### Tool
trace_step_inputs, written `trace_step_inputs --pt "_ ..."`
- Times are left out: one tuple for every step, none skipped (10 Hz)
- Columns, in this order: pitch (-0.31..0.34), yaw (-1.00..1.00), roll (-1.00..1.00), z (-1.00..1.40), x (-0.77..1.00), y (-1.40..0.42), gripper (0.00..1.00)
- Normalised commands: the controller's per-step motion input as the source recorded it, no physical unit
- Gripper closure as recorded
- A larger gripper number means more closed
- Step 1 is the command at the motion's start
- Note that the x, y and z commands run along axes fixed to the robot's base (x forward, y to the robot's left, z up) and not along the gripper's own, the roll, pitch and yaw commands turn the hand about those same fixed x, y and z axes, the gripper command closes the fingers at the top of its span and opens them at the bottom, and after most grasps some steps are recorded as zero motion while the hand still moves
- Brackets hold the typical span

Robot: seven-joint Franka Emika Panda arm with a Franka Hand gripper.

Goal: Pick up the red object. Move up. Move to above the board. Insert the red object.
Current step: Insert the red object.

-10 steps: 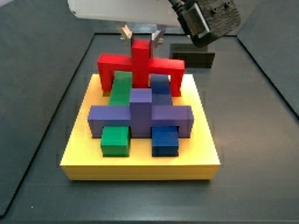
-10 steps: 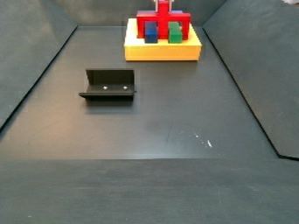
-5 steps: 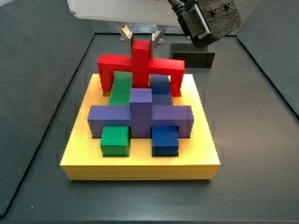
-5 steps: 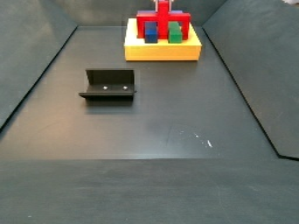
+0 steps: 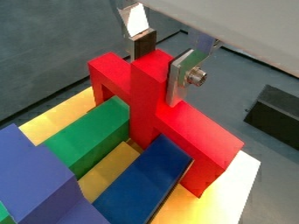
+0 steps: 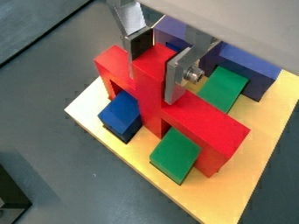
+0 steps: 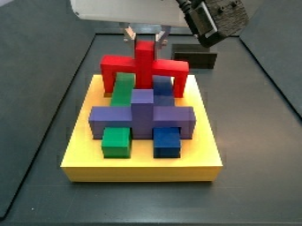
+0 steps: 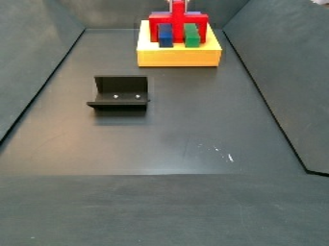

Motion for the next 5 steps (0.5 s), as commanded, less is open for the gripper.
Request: trace_step_inputs --pt "0.009 0.01 -0.24 0.00 0.03 0.00 1.00" --pt "0.000 0.00 -0.20 0.00 0.00 0.00 1.00" --pt "0.000 0.00 -0.16 -0.03 0.00 0.00 1.00" --pt "-0.027 0.00 -0.11 -0.19 -0.13 0.06 1.00" --pt "-0.027 -0.03 -0.02 -0.20 -0.18 0.07 1.00"
